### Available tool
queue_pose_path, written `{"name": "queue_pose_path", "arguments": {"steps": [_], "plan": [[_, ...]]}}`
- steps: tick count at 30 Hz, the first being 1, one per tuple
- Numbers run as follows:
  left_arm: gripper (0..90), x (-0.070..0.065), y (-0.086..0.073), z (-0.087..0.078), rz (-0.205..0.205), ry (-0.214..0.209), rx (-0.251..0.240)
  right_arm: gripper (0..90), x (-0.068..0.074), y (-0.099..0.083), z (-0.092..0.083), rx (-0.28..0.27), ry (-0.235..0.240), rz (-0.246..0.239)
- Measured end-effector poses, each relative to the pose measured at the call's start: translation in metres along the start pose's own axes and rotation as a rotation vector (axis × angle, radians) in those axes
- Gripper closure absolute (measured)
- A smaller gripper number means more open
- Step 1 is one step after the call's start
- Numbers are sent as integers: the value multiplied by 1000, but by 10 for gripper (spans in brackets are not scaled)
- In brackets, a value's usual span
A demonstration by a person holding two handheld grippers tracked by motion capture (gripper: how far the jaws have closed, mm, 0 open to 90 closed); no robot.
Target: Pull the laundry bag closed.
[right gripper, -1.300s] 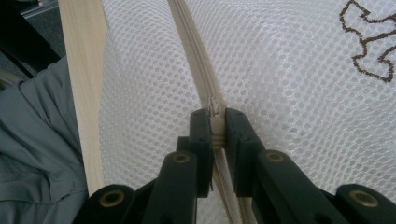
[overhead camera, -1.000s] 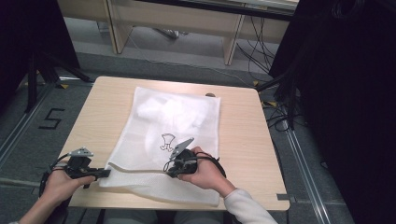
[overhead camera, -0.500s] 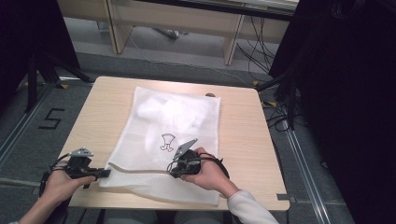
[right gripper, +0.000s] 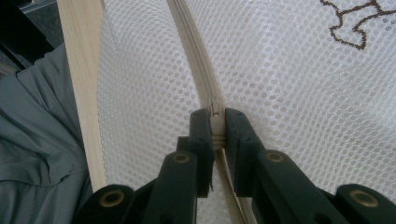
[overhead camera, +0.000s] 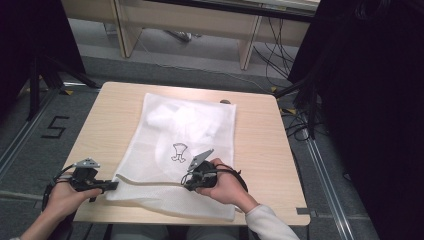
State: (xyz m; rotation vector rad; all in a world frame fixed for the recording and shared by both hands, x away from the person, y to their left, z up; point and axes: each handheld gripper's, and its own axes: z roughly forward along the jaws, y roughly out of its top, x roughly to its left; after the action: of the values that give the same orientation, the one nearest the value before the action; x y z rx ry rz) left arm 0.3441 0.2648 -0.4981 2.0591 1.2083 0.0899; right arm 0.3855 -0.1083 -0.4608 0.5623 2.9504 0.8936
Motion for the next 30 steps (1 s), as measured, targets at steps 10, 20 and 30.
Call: {"name": "queue_pose_path", "arguments": {"steps": [10, 20, 30], "plan": [[853, 0, 0, 0, 0, -4, 3, 828, -1, -5, -4, 3, -4, -1], [854, 0, 0, 0, 0, -4, 4, 828, -2, -9, -8, 0, -6, 24], [854, 1, 0, 0, 1, -4, 6, 828, -4, -13, -10, -2, -10, 8]]}}
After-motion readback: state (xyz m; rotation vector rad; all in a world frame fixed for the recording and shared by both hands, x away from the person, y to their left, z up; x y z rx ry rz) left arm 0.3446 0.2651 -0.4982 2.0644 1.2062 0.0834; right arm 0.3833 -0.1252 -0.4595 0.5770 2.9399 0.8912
